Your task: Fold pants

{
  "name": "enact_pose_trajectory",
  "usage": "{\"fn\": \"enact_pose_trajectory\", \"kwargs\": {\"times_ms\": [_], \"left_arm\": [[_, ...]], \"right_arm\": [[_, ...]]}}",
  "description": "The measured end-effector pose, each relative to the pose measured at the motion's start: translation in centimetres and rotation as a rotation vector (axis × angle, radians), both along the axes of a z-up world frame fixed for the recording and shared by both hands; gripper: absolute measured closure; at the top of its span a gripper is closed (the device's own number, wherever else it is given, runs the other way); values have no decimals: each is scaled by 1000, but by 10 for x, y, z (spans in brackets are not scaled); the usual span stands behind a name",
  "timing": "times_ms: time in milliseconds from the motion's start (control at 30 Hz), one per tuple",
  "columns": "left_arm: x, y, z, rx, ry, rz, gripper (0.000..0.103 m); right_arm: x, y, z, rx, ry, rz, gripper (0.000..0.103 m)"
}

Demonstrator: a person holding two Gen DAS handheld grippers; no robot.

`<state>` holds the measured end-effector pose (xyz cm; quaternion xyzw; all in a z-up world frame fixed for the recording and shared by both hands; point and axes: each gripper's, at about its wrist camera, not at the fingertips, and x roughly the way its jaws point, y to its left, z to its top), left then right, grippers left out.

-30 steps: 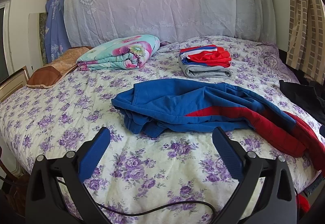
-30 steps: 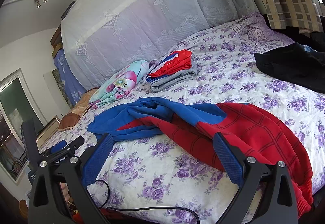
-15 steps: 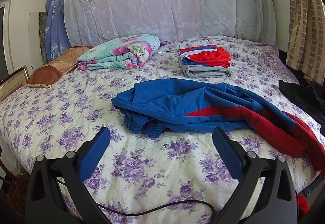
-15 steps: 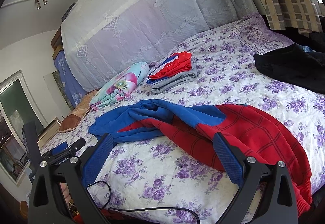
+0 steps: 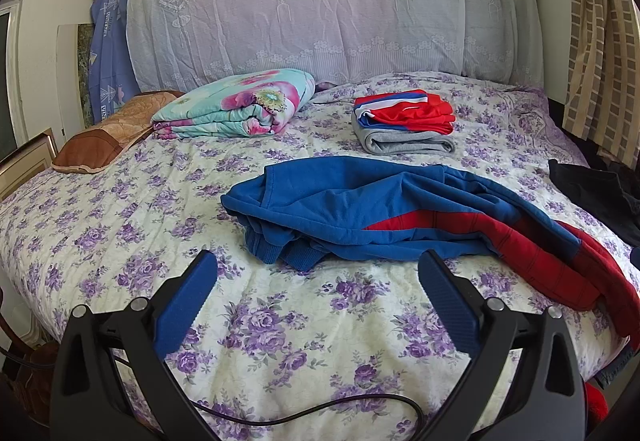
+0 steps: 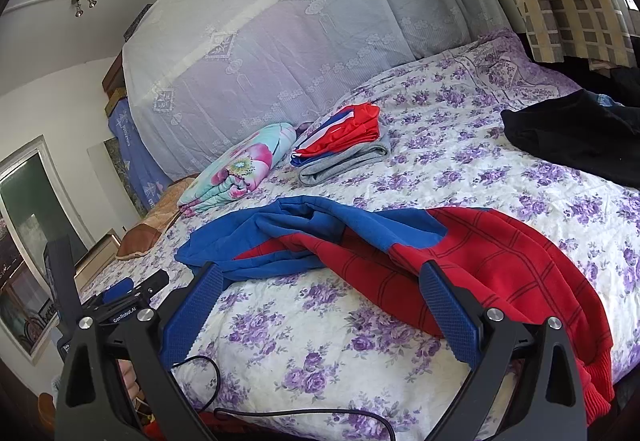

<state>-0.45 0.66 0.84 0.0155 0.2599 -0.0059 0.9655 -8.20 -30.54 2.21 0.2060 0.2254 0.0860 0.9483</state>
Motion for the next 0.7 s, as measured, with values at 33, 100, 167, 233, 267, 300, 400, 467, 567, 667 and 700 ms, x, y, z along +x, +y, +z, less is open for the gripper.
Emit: {"fn": "enact_pose_trajectory", "kwargs": {"times_ms": [33,100,167,233,267,300,400,467,567,667,700], "left_arm": [[0,0,0,1,0,0,5],[0,0,0,1,-1,0,5],[0,0,0,1,0,1,5],[0,0,0,0,0,1,5],[0,0,0,0,1,0,5],[0,0,0,0,0,1,5],[0,0,0,2,-3,1,5],[0,0,1,1,-3,2,5],[-1,0,1,1,-2,1,5],[-1,0,0,1,-3,1,5],[-1,0,0,2,-4,1,5]], "right_arm": [[0,0,0,0,1,0,4],[0,0,0,0,0,0,4],[0,0,0,0,-1,0,4],[-1,0,0,-1,0,-1,4],[-1,0,0,-1,0,0,4],[-1,0,0,0,-1,0,4],[-1,1,1,-3,-3,-1,4],[-1,1,1,-2,-3,0,4],[-1,1,1,-3,-3,1,4],[-2,2,1,-4,-4,0,4],[-1,2,1,-3,-4,0,4]]}}
